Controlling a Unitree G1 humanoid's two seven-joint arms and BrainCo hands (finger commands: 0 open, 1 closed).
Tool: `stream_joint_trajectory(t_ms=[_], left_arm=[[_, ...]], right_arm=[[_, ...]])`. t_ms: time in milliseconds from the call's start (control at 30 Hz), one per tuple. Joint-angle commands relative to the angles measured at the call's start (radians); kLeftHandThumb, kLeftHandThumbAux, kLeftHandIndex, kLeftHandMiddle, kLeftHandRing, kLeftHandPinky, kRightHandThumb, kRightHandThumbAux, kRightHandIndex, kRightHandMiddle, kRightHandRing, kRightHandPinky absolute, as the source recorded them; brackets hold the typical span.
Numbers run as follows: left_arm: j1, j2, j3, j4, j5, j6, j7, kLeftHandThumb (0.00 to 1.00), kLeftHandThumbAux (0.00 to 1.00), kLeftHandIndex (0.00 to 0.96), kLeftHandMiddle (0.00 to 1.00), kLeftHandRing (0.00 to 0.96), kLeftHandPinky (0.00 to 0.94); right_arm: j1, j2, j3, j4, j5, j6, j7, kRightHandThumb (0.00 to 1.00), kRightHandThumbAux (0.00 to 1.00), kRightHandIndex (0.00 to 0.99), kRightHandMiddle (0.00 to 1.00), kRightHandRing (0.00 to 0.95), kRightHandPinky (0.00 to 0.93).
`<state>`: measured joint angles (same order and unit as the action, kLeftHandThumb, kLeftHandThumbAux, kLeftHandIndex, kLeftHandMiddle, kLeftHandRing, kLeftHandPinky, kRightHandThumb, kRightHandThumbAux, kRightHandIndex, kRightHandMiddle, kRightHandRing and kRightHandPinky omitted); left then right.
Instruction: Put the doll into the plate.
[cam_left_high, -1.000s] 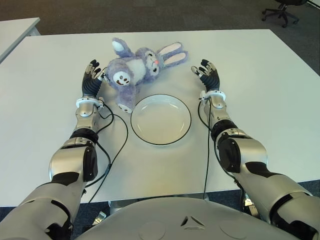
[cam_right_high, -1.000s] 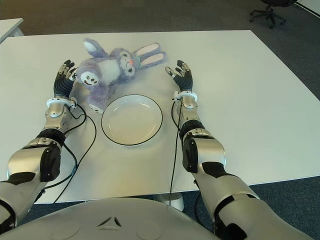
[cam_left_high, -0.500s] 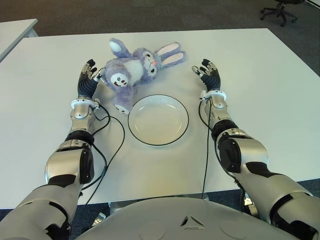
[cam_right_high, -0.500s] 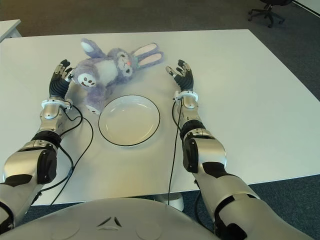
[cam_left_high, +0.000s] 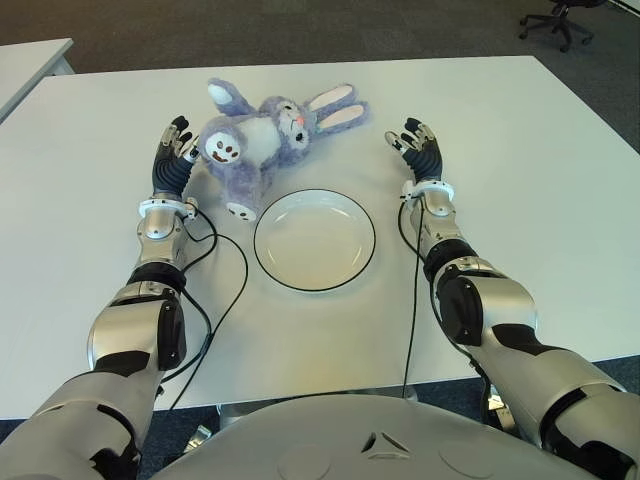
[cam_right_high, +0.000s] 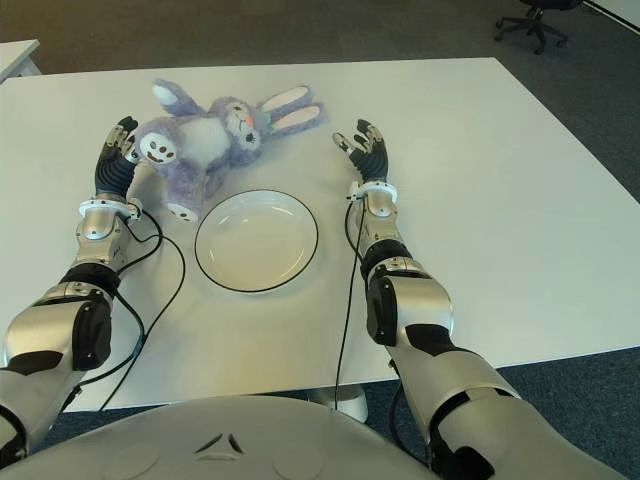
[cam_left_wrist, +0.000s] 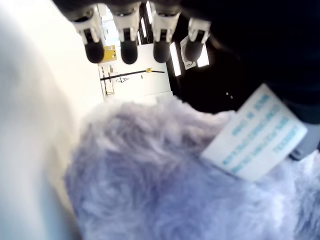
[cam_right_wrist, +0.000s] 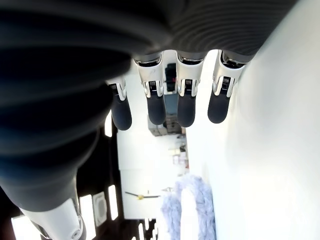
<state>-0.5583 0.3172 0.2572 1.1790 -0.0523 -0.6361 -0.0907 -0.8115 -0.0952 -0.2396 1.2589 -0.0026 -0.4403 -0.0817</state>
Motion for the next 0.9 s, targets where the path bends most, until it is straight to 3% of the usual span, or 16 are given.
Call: stream_joint_trajectory(t_ms=[33,500,900], left_arm=[[0.208,-0.039,-0.001,0.084,-0.007,0.009,-0.055,0.093,0.464,0.0,0.04,0.045,0.051],[0.232,-0.034,-0.014,0.085,0.0,-0.011,-0.045,0.132,0.474,0.0,0.039,0.049,0.044],[0.257,-0.032,-0.02,0.087,0.007,-0.037,-0.04,0.094,0.459,0.0,0.035,0.04,0.033]], right_arm=[[0.098,0.014,0.002,0.057,0.0,0.041,-0.003,0.196,0.727,0.152,0.126,0.113,0.14],[0.101,0.012,0.002,0.055,0.0,0.038,-0.002,0.202,0.741,0.156,0.129,0.116,0.143],[0.105,0.012,0.002,0.053,0.001,0.033,0.003,0.201,0.729,0.165,0.13,0.118,0.148]])
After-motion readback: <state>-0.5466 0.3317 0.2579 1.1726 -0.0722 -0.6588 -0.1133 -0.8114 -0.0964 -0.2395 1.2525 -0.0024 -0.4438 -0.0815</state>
